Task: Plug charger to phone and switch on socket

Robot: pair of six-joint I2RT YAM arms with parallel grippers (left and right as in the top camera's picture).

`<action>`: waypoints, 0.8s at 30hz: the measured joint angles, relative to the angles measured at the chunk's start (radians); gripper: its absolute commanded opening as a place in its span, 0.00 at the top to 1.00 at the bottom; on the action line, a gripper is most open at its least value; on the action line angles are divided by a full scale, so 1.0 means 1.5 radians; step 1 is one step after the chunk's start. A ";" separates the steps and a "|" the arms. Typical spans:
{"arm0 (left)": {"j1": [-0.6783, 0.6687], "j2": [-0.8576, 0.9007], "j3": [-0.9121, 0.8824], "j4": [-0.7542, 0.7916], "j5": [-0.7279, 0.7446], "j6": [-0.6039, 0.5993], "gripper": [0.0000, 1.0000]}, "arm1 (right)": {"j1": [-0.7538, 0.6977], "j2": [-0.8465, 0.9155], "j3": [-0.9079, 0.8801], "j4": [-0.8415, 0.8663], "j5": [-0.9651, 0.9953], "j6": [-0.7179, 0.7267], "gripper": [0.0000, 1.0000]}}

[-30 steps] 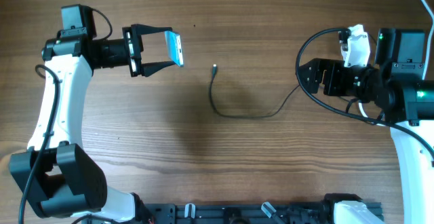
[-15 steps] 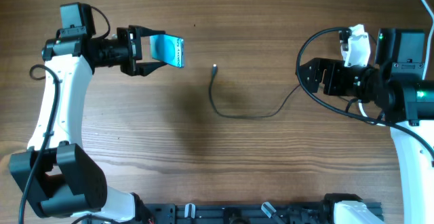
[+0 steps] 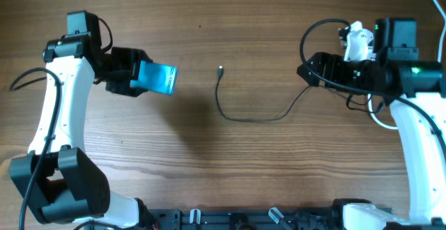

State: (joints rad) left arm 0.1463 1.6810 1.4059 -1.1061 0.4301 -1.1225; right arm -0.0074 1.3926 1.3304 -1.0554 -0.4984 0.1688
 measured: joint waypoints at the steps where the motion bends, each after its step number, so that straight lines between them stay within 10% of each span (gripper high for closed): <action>1: 0.000 0.000 0.000 -0.009 -0.017 0.002 0.43 | 0.003 0.004 0.000 0.001 -0.001 0.002 0.08; 12: 0.000 0.000 0.000 -0.057 -0.101 0.018 0.42 | 0.151 0.096 0.000 0.111 -0.017 0.064 0.13; 24: 0.000 0.000 0.000 -0.058 0.021 0.020 0.42 | 0.349 0.151 0.000 0.350 -0.063 0.230 0.27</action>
State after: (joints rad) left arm 0.1463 1.6810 1.4059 -1.1934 0.4614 -1.0924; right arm 0.5159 1.6196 1.3304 -0.5304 -0.5930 0.5140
